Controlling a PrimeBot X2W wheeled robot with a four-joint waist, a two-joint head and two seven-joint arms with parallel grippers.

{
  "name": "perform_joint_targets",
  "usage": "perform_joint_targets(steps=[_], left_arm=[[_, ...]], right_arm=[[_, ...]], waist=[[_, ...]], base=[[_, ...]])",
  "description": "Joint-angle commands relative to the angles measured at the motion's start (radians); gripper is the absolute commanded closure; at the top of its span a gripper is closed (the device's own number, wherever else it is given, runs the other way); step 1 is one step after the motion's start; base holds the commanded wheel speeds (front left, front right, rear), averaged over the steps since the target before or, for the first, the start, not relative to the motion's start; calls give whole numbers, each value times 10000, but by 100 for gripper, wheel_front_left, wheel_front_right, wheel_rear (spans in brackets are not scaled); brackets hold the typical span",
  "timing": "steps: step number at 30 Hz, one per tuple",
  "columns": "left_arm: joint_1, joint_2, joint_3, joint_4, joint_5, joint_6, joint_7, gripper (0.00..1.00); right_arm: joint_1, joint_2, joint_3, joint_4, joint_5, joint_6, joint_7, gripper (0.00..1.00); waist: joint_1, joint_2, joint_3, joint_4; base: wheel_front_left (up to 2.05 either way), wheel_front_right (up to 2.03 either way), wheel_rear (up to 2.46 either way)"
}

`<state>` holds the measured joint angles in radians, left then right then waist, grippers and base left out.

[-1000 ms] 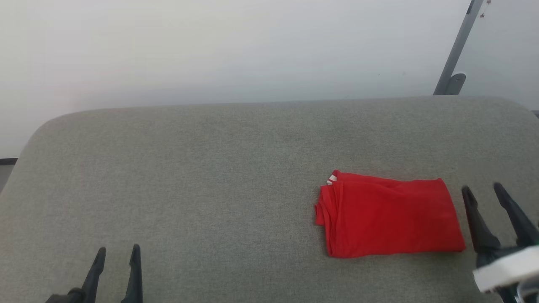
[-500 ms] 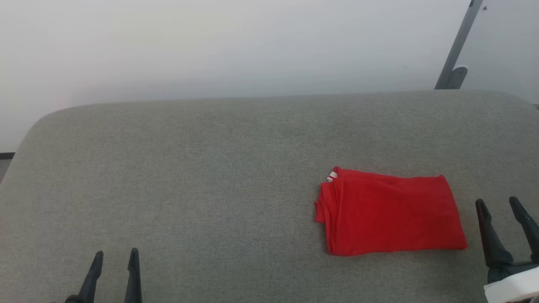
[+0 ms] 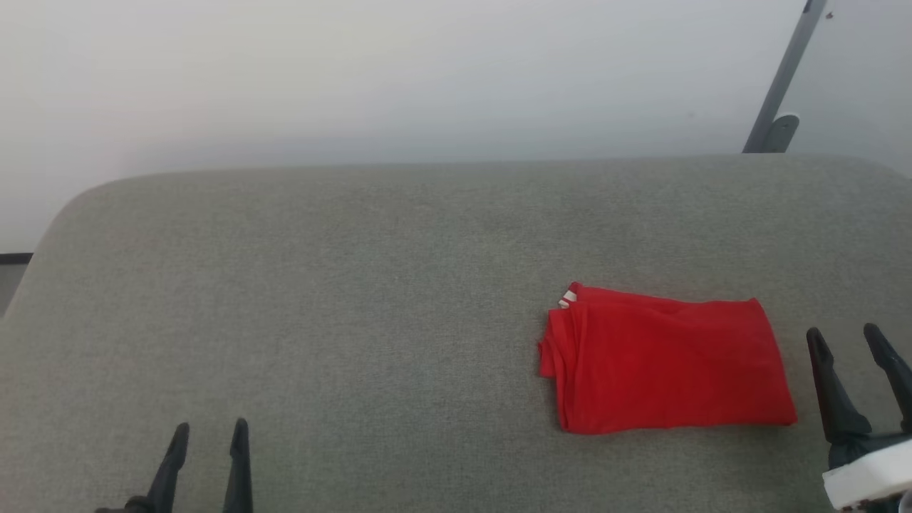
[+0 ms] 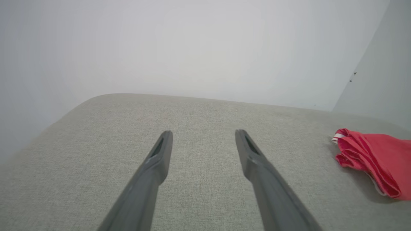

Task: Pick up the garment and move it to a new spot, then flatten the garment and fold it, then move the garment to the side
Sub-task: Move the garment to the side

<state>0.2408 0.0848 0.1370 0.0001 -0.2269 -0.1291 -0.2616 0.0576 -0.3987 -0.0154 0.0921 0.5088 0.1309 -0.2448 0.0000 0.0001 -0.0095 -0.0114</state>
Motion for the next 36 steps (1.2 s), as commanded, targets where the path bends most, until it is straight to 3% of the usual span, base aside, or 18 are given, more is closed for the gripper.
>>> perform_joint_targets(steps=[1,14,22,30,34,35,36], left_arm=[[-218,-33,-21,77,93,-17,-44,0],[-1479,-181,-582,475,89,-17,-44,0],[-2232,-199,-896,554,4,-17,-44,0],[-3239,-234,-1374,536,-59,-17,-44,0],[-3605,-235,-1473,591,-72,-17,-44,0],[-3665,-234,-1480,612,-74,-17,-44,0],[-3715,-227,-1481,625,-74,-17,-45,0]], right_arm=[[-195,-104,26,5,74,-8,280,0],[-2550,-2131,862,1790,1580,-8,3711,0],[-3511,-3297,2205,2309,3082,-11,7037,0],[-4410,-3352,2891,2885,3668,-8,9637,0],[-4436,-3095,3121,2905,3795,-6,10186,0],[-4417,-3035,3152,2893,3836,-5,10246,2],[-4391,-2991,3191,2848,3862,-5,10294,41]], waist=[[0,-1,63,66],[0,-1,1042,415],[0,-1,1891,729],[0,-1,3009,1037],[0,-1,3358,1125],[0,-1,3412,1135],[0,-1,3453,1137]], base=[[0,0,0],[0,0,0],[0,0,0],[0,0,0],[0,0,0],[0,0,0],[0,0,0]])
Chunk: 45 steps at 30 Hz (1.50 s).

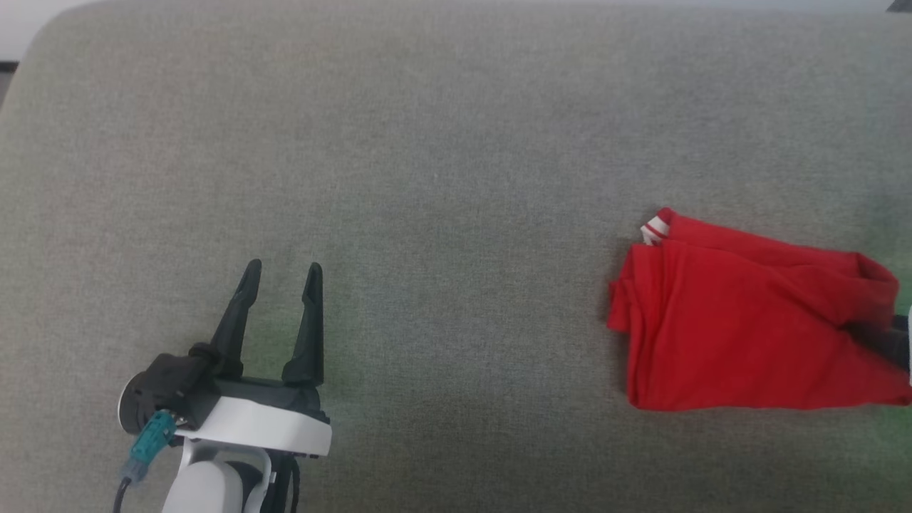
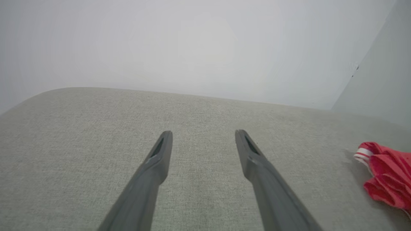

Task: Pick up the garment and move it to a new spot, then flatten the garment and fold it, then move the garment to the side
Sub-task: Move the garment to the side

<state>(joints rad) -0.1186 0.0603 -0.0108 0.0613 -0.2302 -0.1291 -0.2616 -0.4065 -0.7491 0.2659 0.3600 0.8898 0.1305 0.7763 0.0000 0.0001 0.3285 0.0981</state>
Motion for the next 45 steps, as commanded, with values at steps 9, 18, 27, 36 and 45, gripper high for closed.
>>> perform_joint_targets(steps=[9,18,27,36,45], left_arm=[[-391,168,-179,60,10,-17,-45,0],[-887,562,-647,-169,147,-17,-44,0],[-2336,1124,-1678,-324,240,-17,-44,0],[-4312,1654,-2753,-542,449,-16,-44,0],[-5986,2003,-3322,-857,590,-18,-44,0]], right_arm=[[177,365,-244,49,-26,-22,-671,100],[-265,67,-1443,102,-320,-10,-1939,100],[-606,-449,-2566,1428,-1285,-9,-3337,100],[-2407,-553,-3594,3484,-2337,-10,-4938,100],[-4569,-558,-4412,5749,-3947,-9,-6402,100]], waist=[[0,-1,169,-246],[0,-1,340,-1260],[0,-1,1147,-2151],[0,-1,2608,-2637],[0,-1,3618,-2567]], base=[[0,0,0],[0,0,0],[0,0,0],[0,0,0],[0,0,0]])
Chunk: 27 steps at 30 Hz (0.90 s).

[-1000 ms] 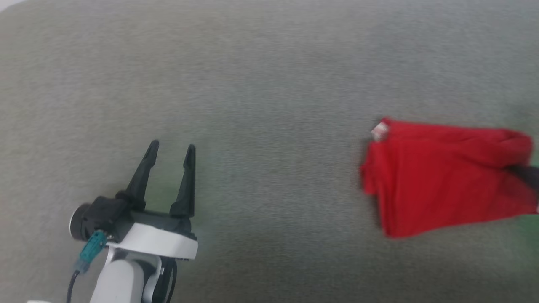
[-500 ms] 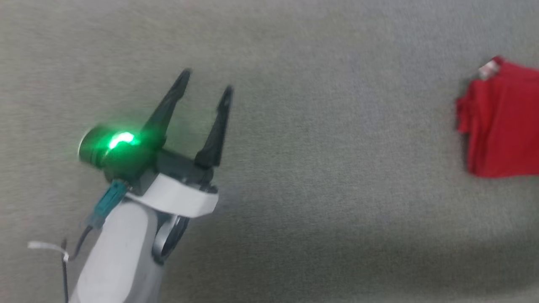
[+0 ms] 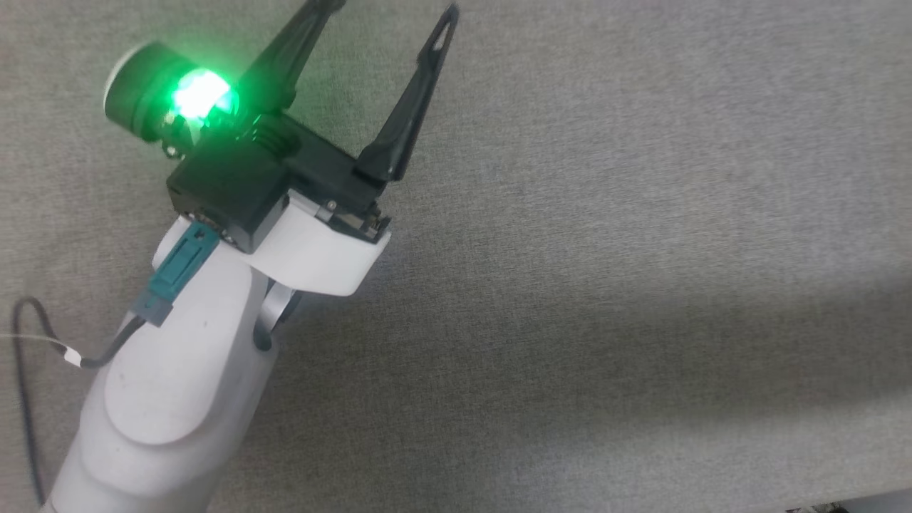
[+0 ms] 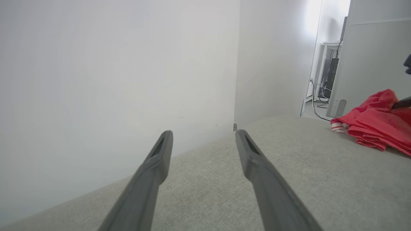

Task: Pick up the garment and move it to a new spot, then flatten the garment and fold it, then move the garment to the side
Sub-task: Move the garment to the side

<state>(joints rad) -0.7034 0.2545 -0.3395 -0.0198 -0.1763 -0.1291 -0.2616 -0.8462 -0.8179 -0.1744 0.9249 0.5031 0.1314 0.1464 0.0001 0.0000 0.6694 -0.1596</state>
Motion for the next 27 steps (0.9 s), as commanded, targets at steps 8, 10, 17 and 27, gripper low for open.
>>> perform_joint_targets(steps=[8,10,17,27], left_arm=[[-566,158,-303,-196,97,-16,-44,0],[-519,185,-282,-225,95,-18,-44,0],[-19,123,-1,-53,13,-16,-44,0],[1681,-322,711,485,-204,-18,-44,0]], right_arm=[[-1347,574,284,1401,-1105,-20,-1073,100],[-1532,578,295,1716,-1375,-20,-1347,100],[-1870,671,477,2350,-1709,-20,-2044,0],[-1193,786,1631,1791,-1123,-20,-2123,0]], waist=[[-1,0,435,38],[-1,0,423,30],[-1,0,-79,14],[-1,0,-1709,291]], base=[[0,0,0],[0,0,0],[0,0,0],[0,0,0]])
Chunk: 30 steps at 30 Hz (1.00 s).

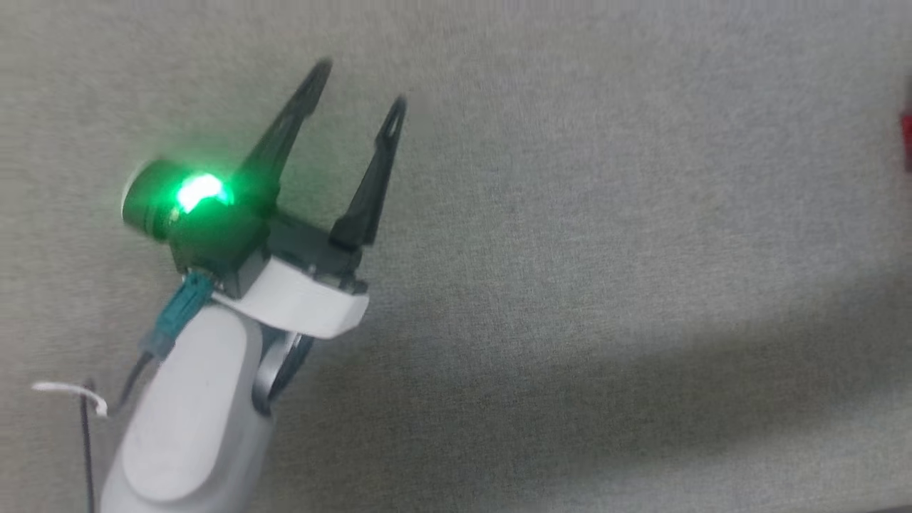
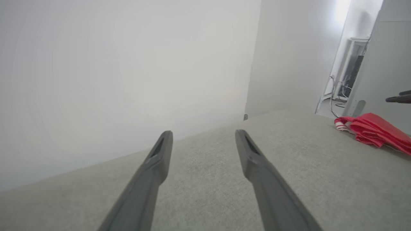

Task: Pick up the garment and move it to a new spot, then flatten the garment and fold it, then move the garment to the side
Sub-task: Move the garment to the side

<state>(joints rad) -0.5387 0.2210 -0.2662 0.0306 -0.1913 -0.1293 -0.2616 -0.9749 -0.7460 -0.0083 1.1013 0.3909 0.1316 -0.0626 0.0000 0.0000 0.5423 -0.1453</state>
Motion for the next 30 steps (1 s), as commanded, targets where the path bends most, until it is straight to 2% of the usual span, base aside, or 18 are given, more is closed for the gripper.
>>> perform_joint_targets(steps=[1,9,15,23,30], left_arm=[[264,-66,131,33,-55,-16,-44,0],[2103,-593,1109,483,-186,-16,-44,0],[3318,-561,1412,1160,-273,-16,-44,0],[4487,-703,1884,1849,-386,-14,-44,0],[5518,-719,2299,1899,-509,-14,-44,0]], right_arm=[[242,87,131,-100,115,-22,-53,0],[1777,575,1505,-1338,1135,-22,-385,0],[3281,1140,2430,-2315,1658,-22,-1197,0],[4914,2072,2948,-2876,1685,-22,-1794,0],[6078,2647,3022,-3737,1563,-20,-1978,0]], waist=[[0,0,-645,214],[0,0,-2266,930],[0,0,-3346,1593],[0,0,-4594,2151],[0,0,-5495,2327]], base=[[0,0,0],[0,0,0],[0,0,0],[0,0,0],[0,0,0]])
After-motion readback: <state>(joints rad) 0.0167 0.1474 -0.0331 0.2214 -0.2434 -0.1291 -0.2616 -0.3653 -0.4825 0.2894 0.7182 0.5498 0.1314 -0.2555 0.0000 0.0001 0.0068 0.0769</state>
